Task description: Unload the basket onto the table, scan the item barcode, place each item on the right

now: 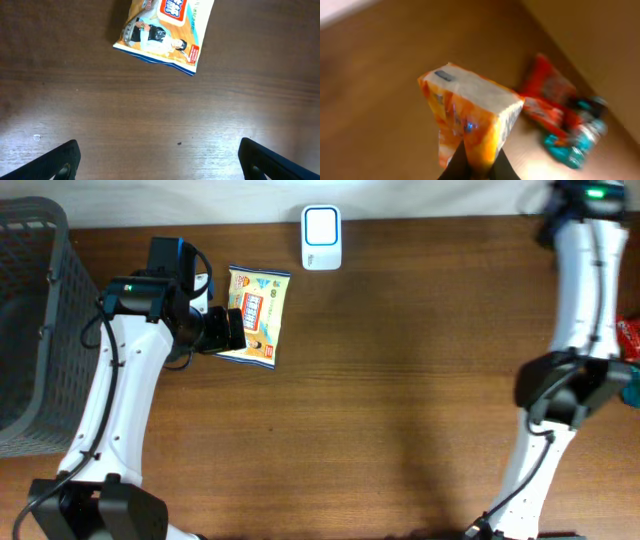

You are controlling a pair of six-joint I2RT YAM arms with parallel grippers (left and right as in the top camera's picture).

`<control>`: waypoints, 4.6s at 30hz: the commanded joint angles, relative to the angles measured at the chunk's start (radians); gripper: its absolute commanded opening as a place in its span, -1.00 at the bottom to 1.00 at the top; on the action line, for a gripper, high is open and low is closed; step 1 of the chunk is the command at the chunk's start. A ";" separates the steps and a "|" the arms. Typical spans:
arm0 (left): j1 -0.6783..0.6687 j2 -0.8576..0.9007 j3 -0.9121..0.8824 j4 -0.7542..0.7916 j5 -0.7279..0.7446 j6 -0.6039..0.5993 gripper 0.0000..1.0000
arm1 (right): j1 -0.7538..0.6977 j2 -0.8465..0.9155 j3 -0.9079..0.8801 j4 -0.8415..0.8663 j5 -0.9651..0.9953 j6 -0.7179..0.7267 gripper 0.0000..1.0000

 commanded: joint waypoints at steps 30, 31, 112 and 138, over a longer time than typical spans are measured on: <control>0.003 0.000 0.004 -0.001 0.008 -0.005 0.98 | -0.180 0.004 -0.538 -0.011 -0.526 0.023 -0.92; 0.003 0.000 0.004 -0.001 0.008 -0.005 0.98 | -0.189 0.004 -0.543 0.011 -0.441 0.023 -0.92; 0.003 0.000 0.004 -0.001 0.008 -0.005 0.98 | 0.658 -0.028 -0.572 -0.262 -0.242 0.049 -0.11; 0.003 0.000 0.004 -0.002 0.008 -0.005 0.98 | 0.552 -0.045 -0.426 0.040 -0.477 0.167 -0.24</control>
